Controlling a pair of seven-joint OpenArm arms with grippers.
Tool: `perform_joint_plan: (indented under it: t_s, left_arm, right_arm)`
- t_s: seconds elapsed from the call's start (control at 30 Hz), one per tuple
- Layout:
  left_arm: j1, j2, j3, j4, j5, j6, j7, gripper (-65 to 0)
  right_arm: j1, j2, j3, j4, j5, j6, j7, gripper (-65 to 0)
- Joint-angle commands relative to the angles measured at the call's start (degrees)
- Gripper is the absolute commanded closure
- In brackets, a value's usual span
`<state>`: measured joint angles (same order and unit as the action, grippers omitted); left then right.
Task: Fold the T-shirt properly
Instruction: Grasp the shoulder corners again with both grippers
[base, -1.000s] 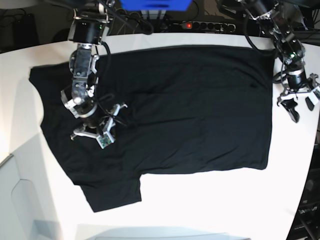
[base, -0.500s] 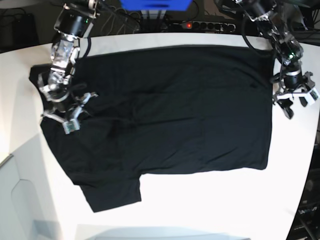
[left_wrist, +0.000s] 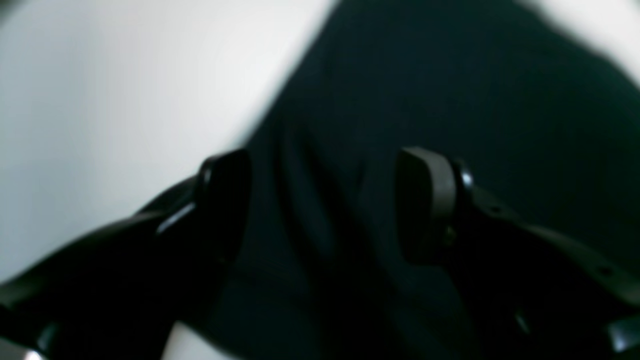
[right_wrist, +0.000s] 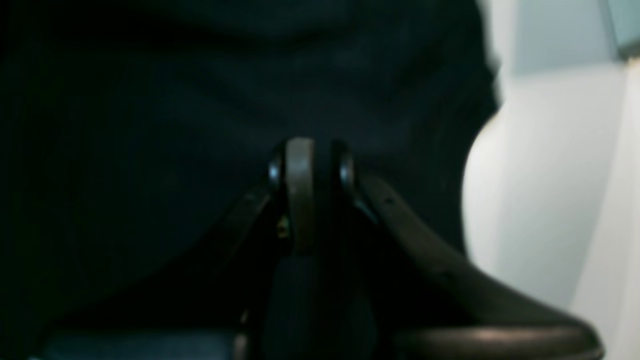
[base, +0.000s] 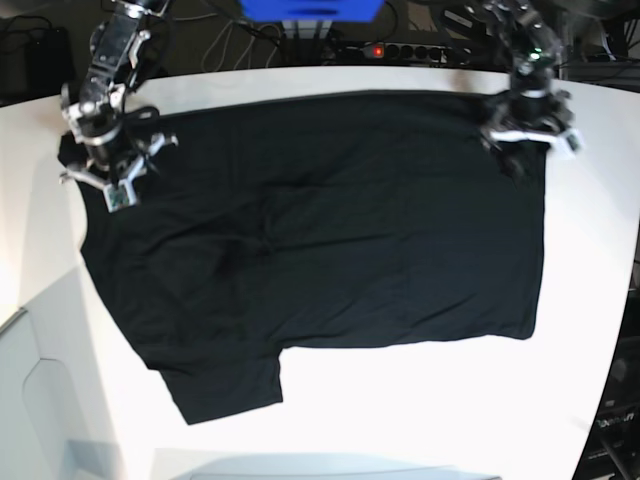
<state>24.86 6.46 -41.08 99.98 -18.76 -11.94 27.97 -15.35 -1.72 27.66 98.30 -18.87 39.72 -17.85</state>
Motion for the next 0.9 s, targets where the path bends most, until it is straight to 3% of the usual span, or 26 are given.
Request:
perform_joint_plan:
  t_s: [0.0,0.4,0.6,0.87]
  left_arm:
    - [0.0,-1.1,0.1,0.4,-0.8,-0.3,-2.1,-43.1]
    - [1.6,-4.8,-0.5,-7.1,-0.7,-0.3,-2.1,-43.1]
    - [4.5,-4.8,-0.5,-6.8,-0.8,-0.3,-2.1,-43.1]
    - [5.9,-4.8,-0.5,-4.6,-0.8,-0.3,-2.1,-43.1]
  right_arm:
    - [0.3,0.4,0.2,0.6,0.8,0.3,1.7,-6.3]
    - [-5.1,0.5,2.6,-1.4,0.8,0.3,1.7,-6.2]
    - [-10.1,0.4,2.3,-1.3,0.9,0.3,1.8,-6.2]
    - [-15.2,-2.1,2.6,-1.3,1.0,0.3,12.3,-6.2]
